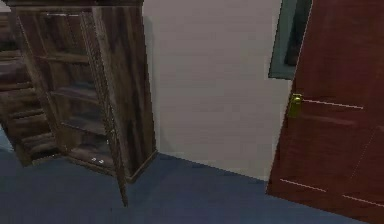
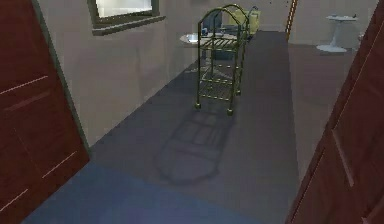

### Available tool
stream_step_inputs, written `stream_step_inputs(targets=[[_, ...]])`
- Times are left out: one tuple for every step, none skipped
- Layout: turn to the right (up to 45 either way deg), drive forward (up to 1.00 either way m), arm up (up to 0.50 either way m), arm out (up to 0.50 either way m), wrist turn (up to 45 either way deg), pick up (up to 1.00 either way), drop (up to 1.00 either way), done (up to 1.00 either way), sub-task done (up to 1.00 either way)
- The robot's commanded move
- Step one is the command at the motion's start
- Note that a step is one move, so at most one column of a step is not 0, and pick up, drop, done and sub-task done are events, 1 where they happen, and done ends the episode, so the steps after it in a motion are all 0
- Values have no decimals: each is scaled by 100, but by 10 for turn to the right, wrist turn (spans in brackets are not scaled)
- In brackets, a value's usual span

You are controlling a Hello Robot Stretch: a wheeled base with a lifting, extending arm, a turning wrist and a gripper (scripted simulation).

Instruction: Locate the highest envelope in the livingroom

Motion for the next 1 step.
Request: stream_step_inputs(targets=[[0, 20, 0, 0, 0, 0, 0, 0, 0]])
